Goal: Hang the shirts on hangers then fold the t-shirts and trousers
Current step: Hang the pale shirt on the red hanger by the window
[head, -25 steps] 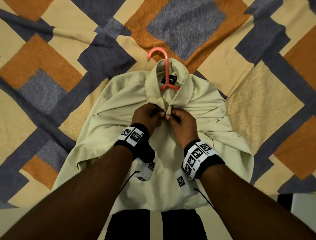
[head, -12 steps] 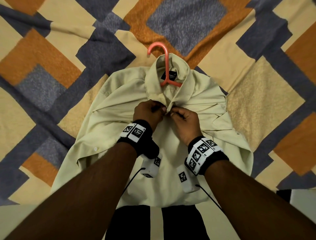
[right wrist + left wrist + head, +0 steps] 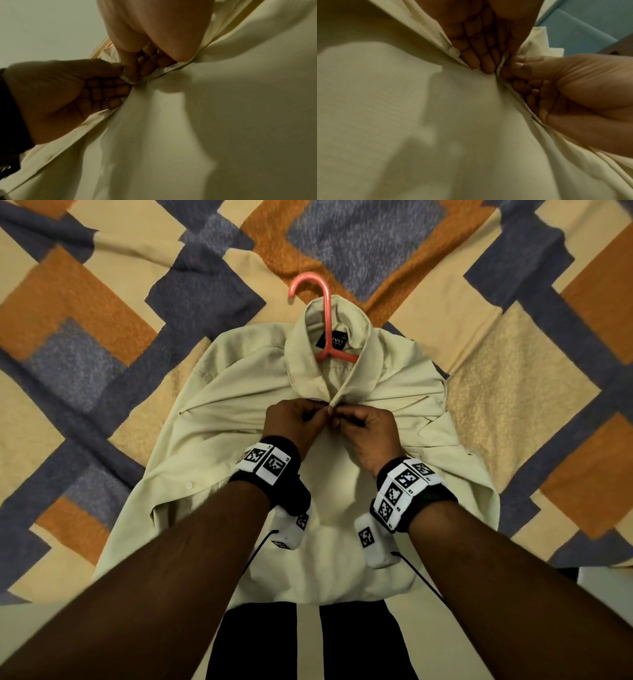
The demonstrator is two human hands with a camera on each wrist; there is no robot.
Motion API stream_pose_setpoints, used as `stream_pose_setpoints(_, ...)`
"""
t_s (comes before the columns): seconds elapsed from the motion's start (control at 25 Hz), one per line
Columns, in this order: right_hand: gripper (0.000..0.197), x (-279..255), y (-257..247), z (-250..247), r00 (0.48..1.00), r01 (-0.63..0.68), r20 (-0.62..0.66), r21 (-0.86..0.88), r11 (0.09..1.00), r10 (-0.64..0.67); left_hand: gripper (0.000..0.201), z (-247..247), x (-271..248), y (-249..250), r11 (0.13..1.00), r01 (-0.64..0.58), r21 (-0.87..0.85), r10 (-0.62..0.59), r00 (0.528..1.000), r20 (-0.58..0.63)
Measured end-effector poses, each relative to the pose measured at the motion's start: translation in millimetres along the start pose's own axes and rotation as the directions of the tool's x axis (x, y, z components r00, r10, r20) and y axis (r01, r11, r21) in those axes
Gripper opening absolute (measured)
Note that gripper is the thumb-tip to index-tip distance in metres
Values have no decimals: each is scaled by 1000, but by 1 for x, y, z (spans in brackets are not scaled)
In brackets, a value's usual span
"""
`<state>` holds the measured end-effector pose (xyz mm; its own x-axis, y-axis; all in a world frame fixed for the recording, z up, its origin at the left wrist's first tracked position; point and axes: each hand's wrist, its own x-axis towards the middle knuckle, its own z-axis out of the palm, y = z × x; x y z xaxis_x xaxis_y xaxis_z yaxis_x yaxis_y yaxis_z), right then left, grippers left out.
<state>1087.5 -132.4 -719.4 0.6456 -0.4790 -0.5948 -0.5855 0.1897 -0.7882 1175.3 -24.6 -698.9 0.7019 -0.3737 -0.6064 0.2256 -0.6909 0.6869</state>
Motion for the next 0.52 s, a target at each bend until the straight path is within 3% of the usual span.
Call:
stream_pose_setpoints(0.24, 11, 0, -8, 5, 999, -10, -43, 82, 997, 13, 21, 1, 1, 0, 999, -31, 40, 31, 999, -7)
stream_pose_setpoints(0.36, 22, 2, -6, 6, 1000, -4, -24, -13, 1000, 4, 27, 1, 1, 3, 973, -132, 191, 123, 991, 57)
stream_pose_setpoints(0.52, 17, 0, -2, -2, 996, 81, -33, -199, 977, -89, 27, -10, 3, 0, 881, -182, 437, 140, 982, 127)
